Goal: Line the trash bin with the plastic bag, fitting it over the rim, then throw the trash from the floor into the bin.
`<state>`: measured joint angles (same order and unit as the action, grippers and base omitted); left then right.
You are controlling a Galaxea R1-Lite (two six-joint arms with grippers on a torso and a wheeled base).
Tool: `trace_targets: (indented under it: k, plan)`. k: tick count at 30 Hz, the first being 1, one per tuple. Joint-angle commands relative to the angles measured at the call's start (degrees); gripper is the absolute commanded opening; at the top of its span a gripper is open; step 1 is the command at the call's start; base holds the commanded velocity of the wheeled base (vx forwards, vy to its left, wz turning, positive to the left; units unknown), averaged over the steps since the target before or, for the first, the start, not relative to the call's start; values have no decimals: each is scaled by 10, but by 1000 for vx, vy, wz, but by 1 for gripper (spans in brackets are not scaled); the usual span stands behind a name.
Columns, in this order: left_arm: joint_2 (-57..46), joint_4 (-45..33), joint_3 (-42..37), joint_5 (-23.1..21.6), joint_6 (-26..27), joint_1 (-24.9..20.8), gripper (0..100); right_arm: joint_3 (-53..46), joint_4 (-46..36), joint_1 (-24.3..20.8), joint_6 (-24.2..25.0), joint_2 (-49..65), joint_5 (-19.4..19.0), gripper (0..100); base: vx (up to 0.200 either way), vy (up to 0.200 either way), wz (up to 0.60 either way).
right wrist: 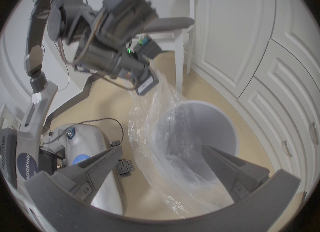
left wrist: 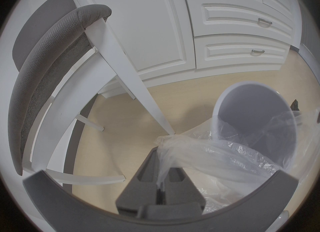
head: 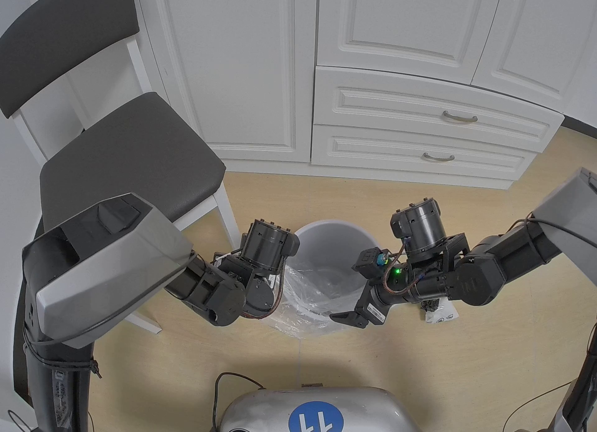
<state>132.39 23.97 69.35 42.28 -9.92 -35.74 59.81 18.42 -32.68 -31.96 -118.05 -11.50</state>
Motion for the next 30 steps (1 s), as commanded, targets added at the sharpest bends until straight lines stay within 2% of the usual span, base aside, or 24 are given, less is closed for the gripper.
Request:
trace_targets:
  k: [1,11,17,18,26,30]
  plan:
    - [-3,0,1,0,1,5,0,14,1,7,-7,-51,4,100,0,0,0]
    - [1,6,0,0,5,4,0,57,7,37,-5,-97,3,100,0,0,0]
    - [2,7,2,0,5,5,0,73,7,39,-3,-108,3,100,0,0,0]
    - [1,7,2,0,5,5,0,76,7,39,-1,-110,3,0,0,0,0]
    - [1,8,3,0,5,8,0,100,7,50,9,-110,6,0,0,0,0]
    - [6,9,11,-1,3,9,0,142,7,67,44,-117,30,0,0,0,0]
